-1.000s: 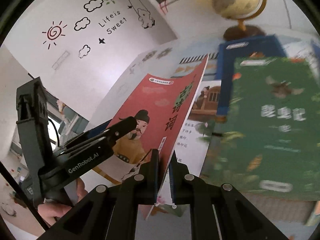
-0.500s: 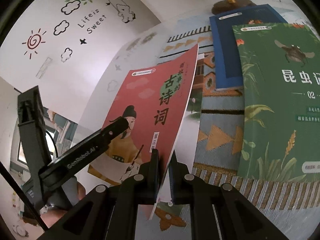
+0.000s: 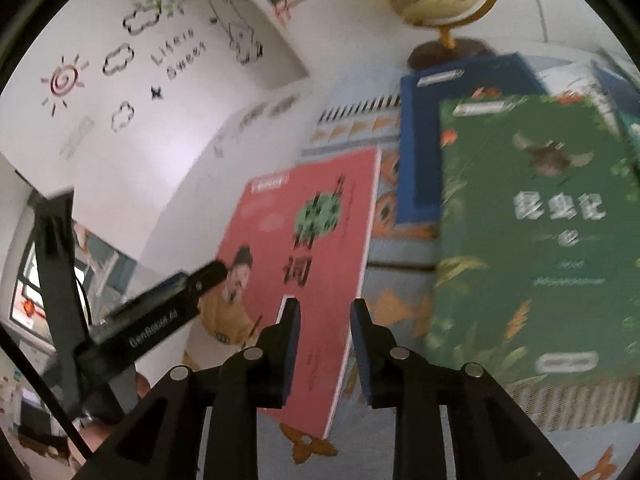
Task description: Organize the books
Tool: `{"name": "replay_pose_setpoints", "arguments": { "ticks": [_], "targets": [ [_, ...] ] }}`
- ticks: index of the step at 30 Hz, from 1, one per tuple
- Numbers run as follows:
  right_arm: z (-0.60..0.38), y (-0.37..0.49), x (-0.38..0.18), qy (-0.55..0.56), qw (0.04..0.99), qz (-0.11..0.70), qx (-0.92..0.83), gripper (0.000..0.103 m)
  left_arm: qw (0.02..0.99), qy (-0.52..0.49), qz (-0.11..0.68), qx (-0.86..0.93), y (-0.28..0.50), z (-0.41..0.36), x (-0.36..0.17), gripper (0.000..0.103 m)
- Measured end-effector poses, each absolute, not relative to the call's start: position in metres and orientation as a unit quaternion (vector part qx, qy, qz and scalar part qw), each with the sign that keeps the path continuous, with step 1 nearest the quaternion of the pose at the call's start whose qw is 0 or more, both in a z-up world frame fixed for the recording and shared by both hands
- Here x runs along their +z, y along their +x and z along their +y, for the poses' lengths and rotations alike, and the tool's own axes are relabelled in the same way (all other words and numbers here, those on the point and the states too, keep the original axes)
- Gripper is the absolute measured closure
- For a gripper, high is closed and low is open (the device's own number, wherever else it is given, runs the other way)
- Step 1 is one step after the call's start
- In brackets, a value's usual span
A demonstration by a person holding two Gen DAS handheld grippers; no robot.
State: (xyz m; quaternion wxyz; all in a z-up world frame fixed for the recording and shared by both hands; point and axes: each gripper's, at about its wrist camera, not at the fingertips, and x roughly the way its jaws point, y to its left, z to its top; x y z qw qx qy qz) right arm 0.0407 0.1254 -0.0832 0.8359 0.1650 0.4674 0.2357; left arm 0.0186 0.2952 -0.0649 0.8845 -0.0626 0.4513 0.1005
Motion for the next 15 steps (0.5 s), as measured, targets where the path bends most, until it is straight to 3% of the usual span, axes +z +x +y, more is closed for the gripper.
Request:
{"name": "replay_pose_setpoints", "arguments": {
  "ticks": [2,9,13,15],
  "targets": [
    [0.113,0.04,-0.073,0.153,0.85,0.45,0.225,0.073,0.886,-0.054,0.448,0.101,0.018,0.288,-0.056,0.046],
    [0.034,0.035,-0.046,0.192,0.877,0.394,0.198,0.048,0.892,-0.036,0.437,0.109,0.024,0.251,-0.024,0.037],
    [-0.01,0.03,-0.035,0.198,0.887,0.378,0.177,0.048,0.9,-0.039,0.426,0.089,0.03,0.218,-0.008,0.034],
    [-0.036,0.031,-0.032,0.197,0.891,0.374,0.166,0.048,0.902,-0.035,0.422,0.079,0.034,0.197,-0.003,0.028]
  ]
}}
